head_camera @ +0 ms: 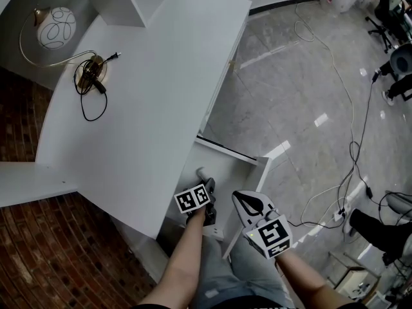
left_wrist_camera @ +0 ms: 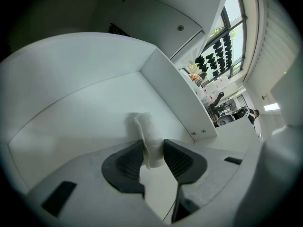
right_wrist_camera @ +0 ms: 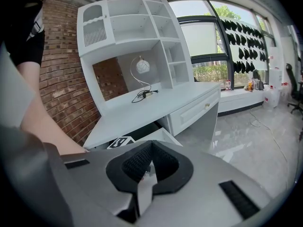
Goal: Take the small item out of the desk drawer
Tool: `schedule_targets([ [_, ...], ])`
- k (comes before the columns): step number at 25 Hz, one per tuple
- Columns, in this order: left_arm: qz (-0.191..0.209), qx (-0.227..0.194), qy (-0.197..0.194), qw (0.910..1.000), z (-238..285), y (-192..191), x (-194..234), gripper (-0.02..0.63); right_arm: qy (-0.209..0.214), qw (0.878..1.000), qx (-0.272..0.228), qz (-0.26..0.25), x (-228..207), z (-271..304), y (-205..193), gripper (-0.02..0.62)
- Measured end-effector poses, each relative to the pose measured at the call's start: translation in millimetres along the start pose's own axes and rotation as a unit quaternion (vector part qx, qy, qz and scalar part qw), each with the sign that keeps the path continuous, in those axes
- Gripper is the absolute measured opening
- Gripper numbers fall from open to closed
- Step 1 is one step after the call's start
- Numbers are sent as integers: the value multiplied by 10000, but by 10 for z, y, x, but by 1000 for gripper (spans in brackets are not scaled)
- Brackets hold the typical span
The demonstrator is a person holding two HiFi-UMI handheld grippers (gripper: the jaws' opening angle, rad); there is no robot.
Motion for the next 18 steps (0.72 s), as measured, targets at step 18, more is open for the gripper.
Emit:
schedule_targets([
  [18,176,28,158,9997,-109,-29,57,127,-21,10000,-7,-9,69,0,36,-2],
])
Point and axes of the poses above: the fingertips, and each gripper's own axes: z forward along the fingers, x to its left, y out of its top, the point moved 6 cm from there along -z, backward along the fingers, and after that the axes turned 1 degree about -z, right-handed, at the moved point
